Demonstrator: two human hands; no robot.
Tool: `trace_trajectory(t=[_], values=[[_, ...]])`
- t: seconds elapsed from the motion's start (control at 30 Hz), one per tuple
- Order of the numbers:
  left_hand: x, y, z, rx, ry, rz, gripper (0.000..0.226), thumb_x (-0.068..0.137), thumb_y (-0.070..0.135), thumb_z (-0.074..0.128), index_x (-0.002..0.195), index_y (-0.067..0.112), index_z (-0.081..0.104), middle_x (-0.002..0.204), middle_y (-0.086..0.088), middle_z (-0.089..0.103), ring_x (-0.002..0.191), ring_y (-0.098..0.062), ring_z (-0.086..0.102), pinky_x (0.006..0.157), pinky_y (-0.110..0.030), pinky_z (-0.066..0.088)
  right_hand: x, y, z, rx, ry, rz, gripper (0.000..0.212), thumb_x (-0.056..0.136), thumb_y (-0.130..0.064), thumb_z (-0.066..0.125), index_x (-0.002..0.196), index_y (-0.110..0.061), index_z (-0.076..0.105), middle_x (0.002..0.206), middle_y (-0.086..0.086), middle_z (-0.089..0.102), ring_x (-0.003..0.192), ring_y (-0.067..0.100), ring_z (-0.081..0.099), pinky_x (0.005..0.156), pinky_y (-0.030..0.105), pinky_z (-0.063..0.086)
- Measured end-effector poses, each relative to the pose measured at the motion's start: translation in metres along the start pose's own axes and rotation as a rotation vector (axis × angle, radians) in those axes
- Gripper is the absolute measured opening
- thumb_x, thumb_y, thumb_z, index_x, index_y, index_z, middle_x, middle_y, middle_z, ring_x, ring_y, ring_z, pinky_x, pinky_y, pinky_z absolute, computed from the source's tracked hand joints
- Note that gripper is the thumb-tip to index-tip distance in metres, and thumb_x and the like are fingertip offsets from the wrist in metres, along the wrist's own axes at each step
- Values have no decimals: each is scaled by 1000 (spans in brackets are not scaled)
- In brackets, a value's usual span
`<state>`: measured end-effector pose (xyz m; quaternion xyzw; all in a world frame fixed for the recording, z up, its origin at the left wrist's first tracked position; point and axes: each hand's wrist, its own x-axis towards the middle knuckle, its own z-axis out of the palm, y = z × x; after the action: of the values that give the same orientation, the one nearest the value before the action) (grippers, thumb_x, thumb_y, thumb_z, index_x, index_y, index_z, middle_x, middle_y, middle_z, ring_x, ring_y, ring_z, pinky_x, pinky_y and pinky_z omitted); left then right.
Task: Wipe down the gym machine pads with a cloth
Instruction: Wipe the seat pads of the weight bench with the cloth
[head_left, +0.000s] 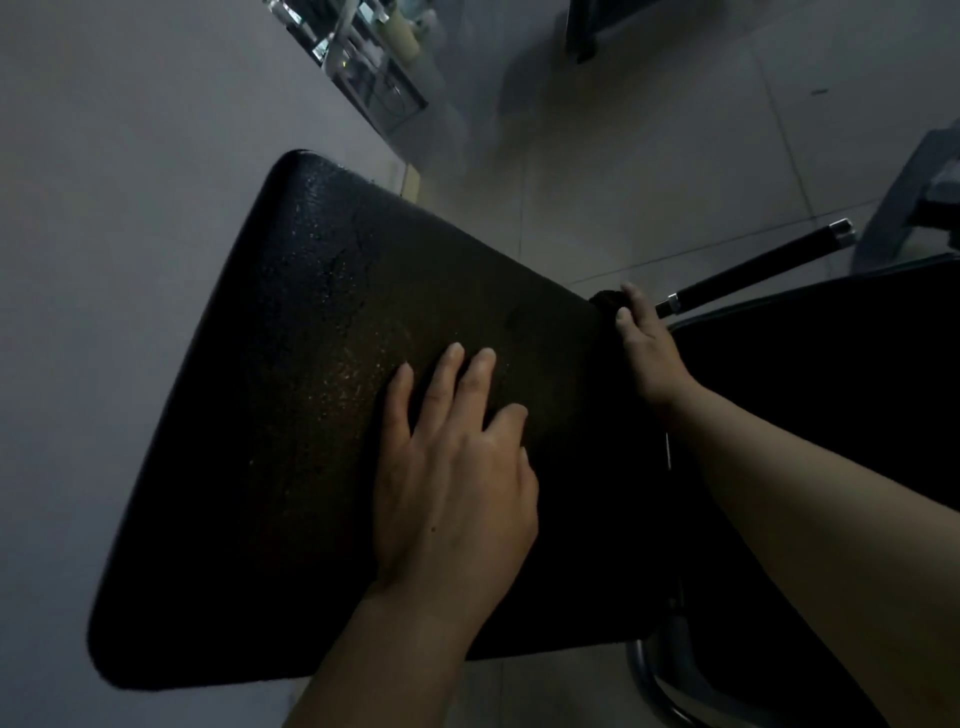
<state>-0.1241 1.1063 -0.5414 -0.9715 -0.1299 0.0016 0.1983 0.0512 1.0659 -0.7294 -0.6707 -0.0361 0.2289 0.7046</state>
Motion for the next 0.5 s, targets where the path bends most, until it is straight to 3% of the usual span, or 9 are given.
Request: trace_trajectory(t=[0.1,0.17,0.33,0.5], values=[[1,2,-3,32,-32,-12,35,74,29,67,108,26,69,140,-6,51,135,-24,40,110,-48,16,7,-5,0,-59,-47,18,55,101,-37,34,151,-31,10,157,6,20,144,28,18,117,50,15],[2,4,-4,60,-58,-15,39,73,30,68,112,27,67,142,-5,49,137,-23,38,111,-47,15,11,-16,3,-40,-124,-2,58,100,-40,36,151,-34,10,157,5,21,144,29,16,117,50,14],[2,3,-5,107,-126,-21,42,79,39,49,120,36,59,148,1,42,140,-17,30,112,-44,12,7,-25,-6,71,-306,-140,50,99,-40,41,146,-33,25,150,0,35,137,19,31,114,40,23],[4,2,-6,154,-171,-27,44,79,43,42,122,40,54,150,4,37,141,-14,24,112,-41,8,15,-9,-20,-121,-271,-147,38,99,-43,35,118,-18,56,118,3,56,110,22,51,89,36,39]])
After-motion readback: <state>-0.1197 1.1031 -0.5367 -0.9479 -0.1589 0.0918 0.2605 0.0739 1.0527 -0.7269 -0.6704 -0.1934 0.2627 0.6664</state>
